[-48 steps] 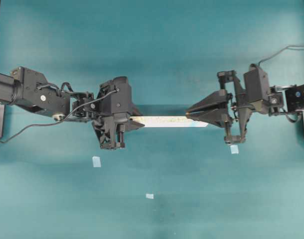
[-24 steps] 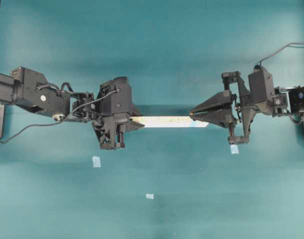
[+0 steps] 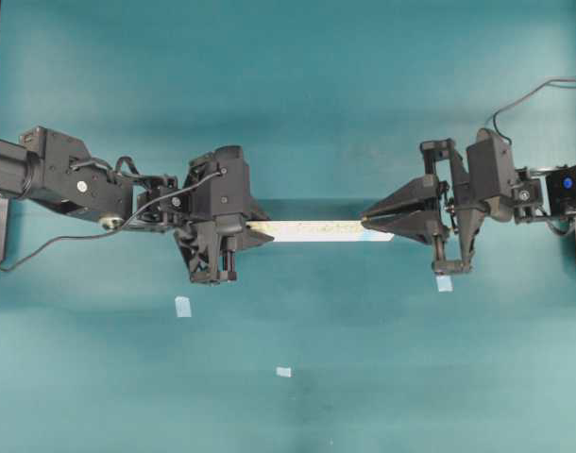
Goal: Insert the rod into the hole on the wooden board.
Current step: 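Align the held peg over the board's hole with the right gripper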
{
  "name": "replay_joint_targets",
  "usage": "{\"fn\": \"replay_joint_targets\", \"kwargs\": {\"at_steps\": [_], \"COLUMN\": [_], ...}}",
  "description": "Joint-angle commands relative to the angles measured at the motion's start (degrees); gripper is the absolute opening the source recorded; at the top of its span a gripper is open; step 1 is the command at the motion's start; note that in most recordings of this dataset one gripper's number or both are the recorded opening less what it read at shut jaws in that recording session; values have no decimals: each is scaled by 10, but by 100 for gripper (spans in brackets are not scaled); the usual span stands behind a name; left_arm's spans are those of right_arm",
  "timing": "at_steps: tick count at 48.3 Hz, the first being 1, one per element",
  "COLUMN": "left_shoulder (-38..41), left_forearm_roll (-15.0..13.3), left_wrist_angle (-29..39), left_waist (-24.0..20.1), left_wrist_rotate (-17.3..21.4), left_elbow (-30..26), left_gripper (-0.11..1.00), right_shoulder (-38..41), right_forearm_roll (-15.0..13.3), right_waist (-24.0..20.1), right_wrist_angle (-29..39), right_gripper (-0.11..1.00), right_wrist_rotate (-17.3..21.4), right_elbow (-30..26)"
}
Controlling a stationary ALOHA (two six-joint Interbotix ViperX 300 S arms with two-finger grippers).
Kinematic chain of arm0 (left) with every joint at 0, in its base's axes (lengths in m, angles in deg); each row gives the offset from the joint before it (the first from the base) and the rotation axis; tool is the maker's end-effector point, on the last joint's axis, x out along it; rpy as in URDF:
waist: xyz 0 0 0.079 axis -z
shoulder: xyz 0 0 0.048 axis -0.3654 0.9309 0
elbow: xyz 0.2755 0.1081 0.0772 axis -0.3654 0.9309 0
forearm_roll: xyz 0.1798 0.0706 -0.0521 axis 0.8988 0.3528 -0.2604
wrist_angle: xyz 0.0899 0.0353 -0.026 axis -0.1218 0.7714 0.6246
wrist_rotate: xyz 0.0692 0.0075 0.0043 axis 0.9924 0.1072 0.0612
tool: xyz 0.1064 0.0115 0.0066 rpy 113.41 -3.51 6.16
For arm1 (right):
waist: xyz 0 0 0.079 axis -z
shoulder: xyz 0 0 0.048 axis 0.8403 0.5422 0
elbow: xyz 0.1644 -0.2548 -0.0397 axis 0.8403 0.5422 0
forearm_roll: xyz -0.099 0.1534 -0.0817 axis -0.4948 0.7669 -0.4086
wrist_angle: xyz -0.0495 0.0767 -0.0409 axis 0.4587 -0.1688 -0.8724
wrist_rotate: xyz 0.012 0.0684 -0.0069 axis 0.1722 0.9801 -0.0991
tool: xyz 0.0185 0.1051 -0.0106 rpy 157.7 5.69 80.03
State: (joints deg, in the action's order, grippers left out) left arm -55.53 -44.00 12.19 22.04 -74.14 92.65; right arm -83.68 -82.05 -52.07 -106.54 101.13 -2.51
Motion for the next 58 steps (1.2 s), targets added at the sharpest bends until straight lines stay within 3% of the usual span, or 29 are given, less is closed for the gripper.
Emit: {"fn": "replay_joint_targets", "kwargs": {"at_steps": [1,58], "left_shoulder": [-8,-8], "left_forearm_roll": [1,1], "left_wrist_angle": [1,2], "left_waist": [4,3], "left_wrist_rotate": [3,4], "left_elbow": [-2,-4], "left_gripper": [32,32], "right_shoulder": [1,17], "right_forearm_roll": [2,-1], "right_waist": [1,2], "right_wrist_angle": [-7,-5], "right_gripper": [11,11], "right_wrist_rotate": [0,-1], "right_elbow": [-7,-11]}}
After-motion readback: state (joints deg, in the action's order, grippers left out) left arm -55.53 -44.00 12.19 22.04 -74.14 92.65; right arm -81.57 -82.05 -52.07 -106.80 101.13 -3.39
